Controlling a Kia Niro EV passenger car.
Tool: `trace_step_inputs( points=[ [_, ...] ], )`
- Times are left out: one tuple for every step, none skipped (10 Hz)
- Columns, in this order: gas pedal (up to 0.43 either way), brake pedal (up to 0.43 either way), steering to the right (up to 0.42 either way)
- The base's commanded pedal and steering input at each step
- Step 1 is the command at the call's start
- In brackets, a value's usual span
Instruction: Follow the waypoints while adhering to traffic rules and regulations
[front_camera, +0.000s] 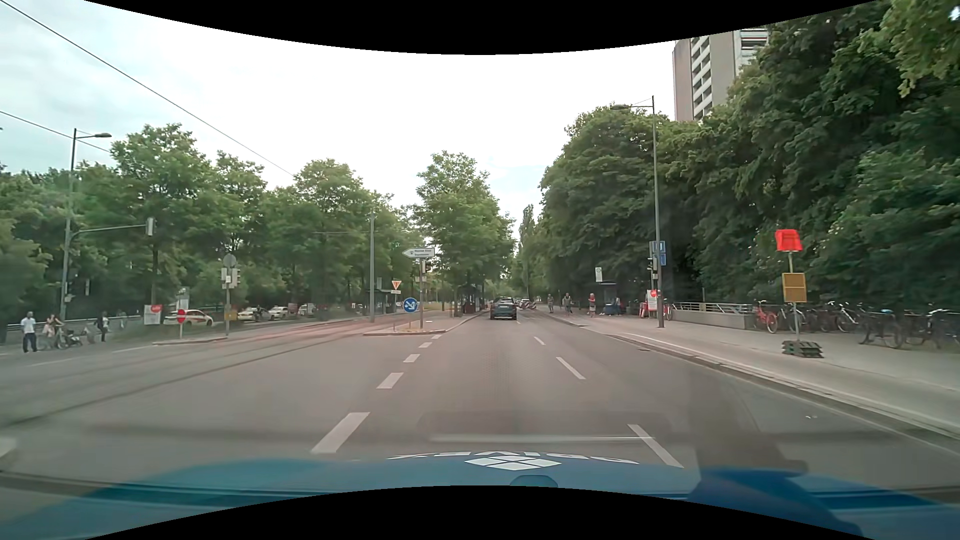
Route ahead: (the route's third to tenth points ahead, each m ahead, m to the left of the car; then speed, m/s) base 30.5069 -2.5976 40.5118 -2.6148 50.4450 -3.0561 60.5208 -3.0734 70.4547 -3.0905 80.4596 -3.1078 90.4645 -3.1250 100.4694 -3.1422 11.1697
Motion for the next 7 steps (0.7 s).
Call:
trace_step_inputs(
  points=[
    [0.138, 0.000, -0.011],
    [0.138, 0.000, -0.011],
    [0.138, 0.000, -0.011],
    [0.138, 0.000, -0.010],
    [0.138, 0.000, -0.010],
    [0.138, 0.000, -0.009],
    [0.138, 0.000, -0.007]
  ],
)
